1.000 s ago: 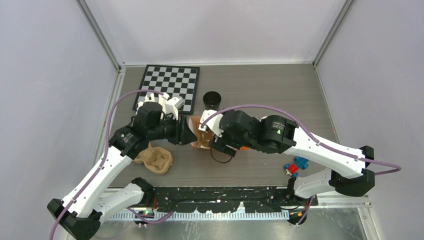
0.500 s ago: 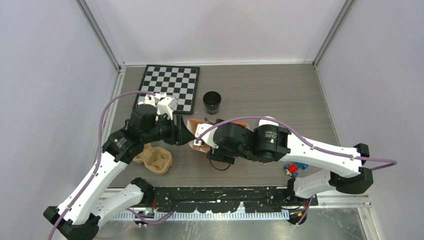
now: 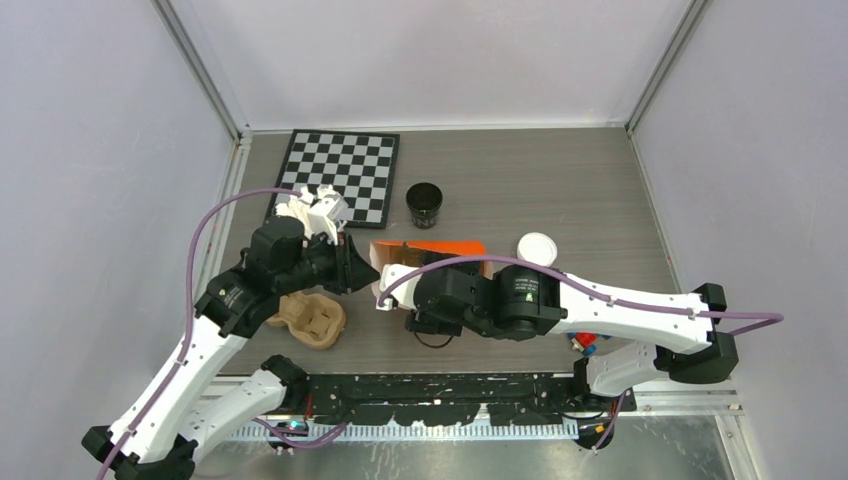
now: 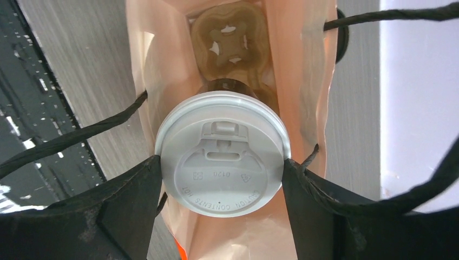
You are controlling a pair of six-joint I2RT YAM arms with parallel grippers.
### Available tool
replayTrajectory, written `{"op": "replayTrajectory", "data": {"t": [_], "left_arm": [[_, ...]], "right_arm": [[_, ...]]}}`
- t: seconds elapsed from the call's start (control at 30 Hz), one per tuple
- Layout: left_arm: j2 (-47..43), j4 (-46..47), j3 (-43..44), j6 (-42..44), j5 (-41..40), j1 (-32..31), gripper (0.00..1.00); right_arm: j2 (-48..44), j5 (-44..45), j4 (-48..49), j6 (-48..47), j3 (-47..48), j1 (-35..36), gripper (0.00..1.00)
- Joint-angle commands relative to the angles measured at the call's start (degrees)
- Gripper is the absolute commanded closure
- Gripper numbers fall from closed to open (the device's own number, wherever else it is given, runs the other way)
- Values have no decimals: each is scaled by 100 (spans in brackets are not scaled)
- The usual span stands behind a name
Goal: Pack the takeout coffee
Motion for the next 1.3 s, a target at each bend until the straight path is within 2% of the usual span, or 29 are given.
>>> {"op": "replayTrajectory", "data": {"t": [0.0,0.07,0.1,0.43,0.73,0.93,1.13,1.27], "left_arm": [[-205,425,-180,207,333,25,89],[-267,568,-261,311,492,28,98],[-287,628,-311,371,617,26,100],[-219,839,-390,790,1618,26,100],[-300,585,-389,1473,1922,30,100],[-241,545,-368,1587,2018,25,100],[-242,855,-516,1580,1918,26,100],[-28,1247,-541,1550,1782,25,100]], "right_arm": [[-110,483,415,-491,-111,3,26],[-181,450,636,-758,-253,-16,26],[-185,408,705,-838,-291,-46,26],[-302,106,1163,-1476,-610,-240,25],[-327,-443,969,-2133,-382,-674,25],[-468,-777,806,-2515,-773,-1017,24],[-451,-949,318,-2294,-746,-989,26],[-512,-748,255,-1930,-790,-729,26]]}}
